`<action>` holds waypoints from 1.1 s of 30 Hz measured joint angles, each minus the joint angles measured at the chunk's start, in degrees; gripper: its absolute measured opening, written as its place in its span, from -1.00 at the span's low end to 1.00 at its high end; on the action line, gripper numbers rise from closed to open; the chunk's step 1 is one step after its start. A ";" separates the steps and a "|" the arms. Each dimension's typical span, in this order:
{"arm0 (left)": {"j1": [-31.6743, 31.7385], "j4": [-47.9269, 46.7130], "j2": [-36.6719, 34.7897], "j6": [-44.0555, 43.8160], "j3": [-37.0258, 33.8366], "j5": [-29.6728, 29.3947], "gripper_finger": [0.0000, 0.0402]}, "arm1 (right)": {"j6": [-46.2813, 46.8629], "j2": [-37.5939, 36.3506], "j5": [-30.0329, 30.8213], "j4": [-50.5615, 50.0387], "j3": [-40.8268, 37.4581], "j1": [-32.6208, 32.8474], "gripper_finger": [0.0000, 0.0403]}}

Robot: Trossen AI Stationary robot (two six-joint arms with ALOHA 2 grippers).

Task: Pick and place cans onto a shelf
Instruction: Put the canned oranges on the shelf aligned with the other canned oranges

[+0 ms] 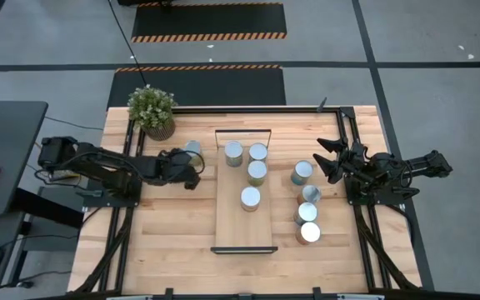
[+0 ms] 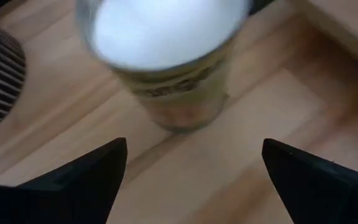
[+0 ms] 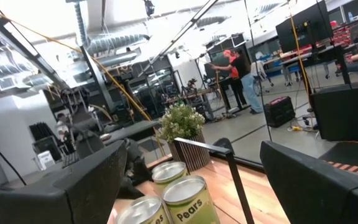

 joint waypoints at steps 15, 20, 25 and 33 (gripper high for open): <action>0.53 50.40 0.31 15.11 -20.03 -10.36 0.89 | 0.00 0.02 0.18 0.78 0.00 0.00 0.88; 1.83 58.06 2.06 14.80 -23.48 -10.60 0.89 | 0.00 0.02 0.18 0.77 0.02 0.00 0.88; 1.88 63.50 4.91 20.73 -23.58 -11.07 0.89 | 0.00 0.02 0.18 0.77 0.01 -0.01 0.88; 3.65 73.81 12.14 28.01 -23.55 -11.32 0.89 | 0.00 0.02 0.18 0.77 0.00 0.00 0.88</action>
